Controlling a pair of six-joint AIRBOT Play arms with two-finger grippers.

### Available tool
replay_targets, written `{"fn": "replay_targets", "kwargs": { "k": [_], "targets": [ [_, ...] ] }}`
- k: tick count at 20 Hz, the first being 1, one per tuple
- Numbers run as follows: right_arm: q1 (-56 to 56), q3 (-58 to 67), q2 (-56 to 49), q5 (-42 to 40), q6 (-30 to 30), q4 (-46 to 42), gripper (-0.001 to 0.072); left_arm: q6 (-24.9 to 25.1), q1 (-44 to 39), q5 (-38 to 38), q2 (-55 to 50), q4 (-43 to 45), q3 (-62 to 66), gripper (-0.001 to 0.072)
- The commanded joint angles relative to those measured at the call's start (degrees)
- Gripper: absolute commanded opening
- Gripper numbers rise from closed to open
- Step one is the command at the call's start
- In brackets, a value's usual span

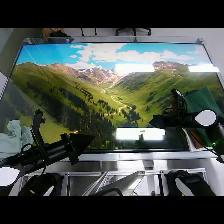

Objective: Fold the shirts.

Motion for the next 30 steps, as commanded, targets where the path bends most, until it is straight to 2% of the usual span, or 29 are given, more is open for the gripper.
{"fn": "replay_targets", "kwargs": {
  "k": [1, 4, 6, 7, 9, 10, 11, 12, 13, 14, 16, 18, 21, 23, 25, 30],
  "targets": [
    [0.04, -0.02, -0.04, 0.00, 0.00, 0.00, 0.0022, 0.02, 0.04, -0.52, 0.04, 0.07, 0.04, 0.0015],
    [0.07, -0.02, -0.04, 0.00, 0.00, 0.00, 0.0022, 0.02, 0.04, -0.50, 0.04, 0.17, 0.07, 0.0015],
    [0.07, -0.02, -0.04, 0.00, 0.00, 0.00, 0.0022, -0.37, 0.76, -0.57, 0.04, 5.44, 0.74, 0.0014],
    [0.04, -0.02, -0.04, 0.00, 0.00, 0.02, 0.0022, -5.25, 2.34, -2.14, 0.04, 12.59, 2.21, 0.0013],
    [0.04, -0.02, -0.04, 0.00, 0.00, 0.00, 0.0022, -19.61, 8.41, -10.99, 0.04, 33.03, 7.67, 0.0013],
    [0.07, -0.02, -0.04, 0.00, 0.00, 0.00, 0.0022, -24.39, 12.81, -17.25, 0.04, 44.28, 11.04, 0.0015],
    [0.04, -0.02, -0.04, 0.00, 0.00, 0.00, 0.0022, -26.14, 17.44, -22.49, 0.04, 52.87, 13.88, 0.0031],
    [0.07, -0.02, -0.04, 0.00, 0.00, 0.00, 0.0022, -25.44, 22.84, -26.51, 0.04, 60.52, 16.55, 0.0449],
    [0.04, -0.02, -0.04, 0.00, 0.00, 0.00, 0.0022, -25.59, 28.04, -27.93, 0.04, 67.19, 18.05, 0.0693],
    [0.04, -0.02, -0.04, -0.02, 0.00, 0.00, 0.0022, -25.29, 33.97, -28.17, 0.02, 72.65, 18.78, 0.0714],
    [0.07, -0.02, -0.04, 0.00, 0.00, 0.00, 0.0022, -23.85, 45.72, -25.16, 0.02, 76.22, 16.79, 0.0714],
    [0.07, -0.02, -0.04, -0.02, 0.00, 0.02, 0.0022, -22.58, 56.52, -21.18, -0.15, 72.76, 11.39, 0.0714],
    [0.04, -0.02, -0.02, -0.02, 0.00, 0.00, 0.0022, -21.77, 66.62, -13.42, -4.13, 62.36, 1.22, 0.0714],
    [0.04, -0.04, -0.07, 0.00, 0.00, 0.00, 0.0022, -21.66, 70.75, -8.09, -9.60, 60.72, -2.75, 0.0714],
    [0.04, -0.04, -0.07, -1.29, 0.00, 0.00, 0.0022, -18.99, 72.98, -3.37, -15.87, 61.61, -3.76, 0.0714],
    [0.04, -0.04, -0.04, -2.78, 0.00, 0.00, 0.0022, -17.92, 73.83, 4.02, -33.09, 61.68, -3.39, 0.0714]
  ]
}}
